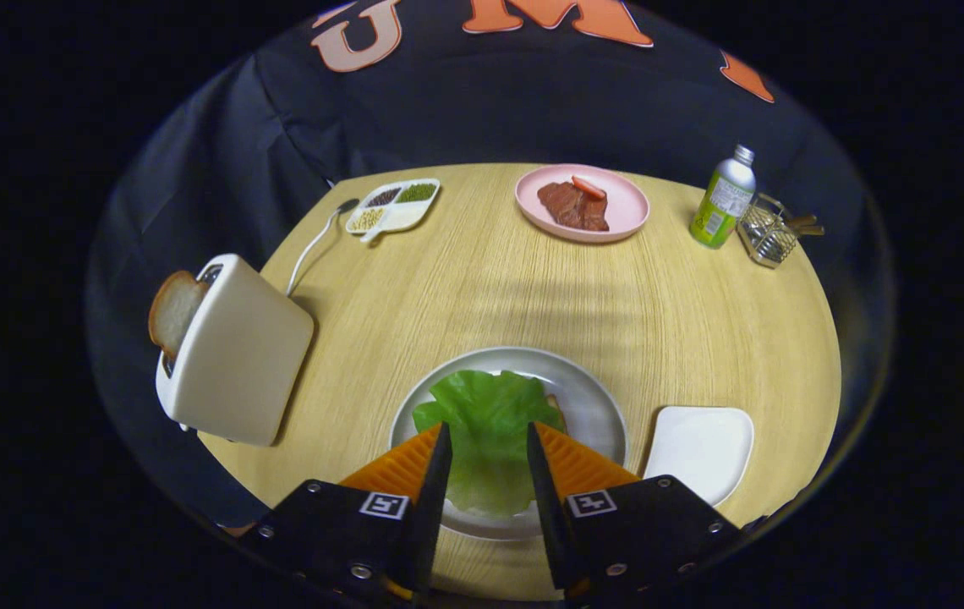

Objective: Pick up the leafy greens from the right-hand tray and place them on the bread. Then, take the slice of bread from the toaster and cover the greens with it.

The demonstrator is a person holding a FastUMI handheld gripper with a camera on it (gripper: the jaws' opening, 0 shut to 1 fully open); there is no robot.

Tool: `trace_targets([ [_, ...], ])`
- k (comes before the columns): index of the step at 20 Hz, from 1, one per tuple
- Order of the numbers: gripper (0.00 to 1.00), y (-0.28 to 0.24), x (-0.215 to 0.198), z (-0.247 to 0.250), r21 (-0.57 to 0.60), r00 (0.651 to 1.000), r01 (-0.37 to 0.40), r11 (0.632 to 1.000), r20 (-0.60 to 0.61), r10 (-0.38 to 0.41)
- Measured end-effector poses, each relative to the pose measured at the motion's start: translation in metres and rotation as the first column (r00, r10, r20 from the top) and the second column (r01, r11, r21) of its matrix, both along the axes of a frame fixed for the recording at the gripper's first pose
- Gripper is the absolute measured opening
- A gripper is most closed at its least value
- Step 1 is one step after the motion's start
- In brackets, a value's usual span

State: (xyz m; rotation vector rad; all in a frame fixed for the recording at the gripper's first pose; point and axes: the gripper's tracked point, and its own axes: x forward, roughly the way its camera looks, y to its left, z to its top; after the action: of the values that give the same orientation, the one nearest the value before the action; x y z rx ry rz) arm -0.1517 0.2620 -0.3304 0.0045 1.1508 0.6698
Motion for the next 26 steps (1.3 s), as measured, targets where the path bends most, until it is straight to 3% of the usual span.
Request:
trace_targets([
  [3, 0.78, 0.009, 0.011, 0.039, 0.04, 0.999, 0.003, 0.999, 0.035, -0.004],
  [5, 0.86, 0.019, 0.015, 0.063, 0.049, 0.999, -0.014, 0.999, 0.052, 0.012],
  [12, 0.89, 0.08, 0.015, 0.128, 0.051, 0.993, -0.08, 0.996, 0.086, 0.075],
  [16, 0.9, 0.132, -0.011, 0.157, 0.065, 0.988, -0.148, 0.987, 0.044, 0.145],
  [23, 0.91, 0.214, -0.054, 0.183, 0.044, 0.963, -0.268, 0.962, 0.001, 0.268],
  [26, 0.9, 0.24, -0.071, 0.174, 0.006, 0.958, -0.283, 0.959, -0.051, 0.283],
])
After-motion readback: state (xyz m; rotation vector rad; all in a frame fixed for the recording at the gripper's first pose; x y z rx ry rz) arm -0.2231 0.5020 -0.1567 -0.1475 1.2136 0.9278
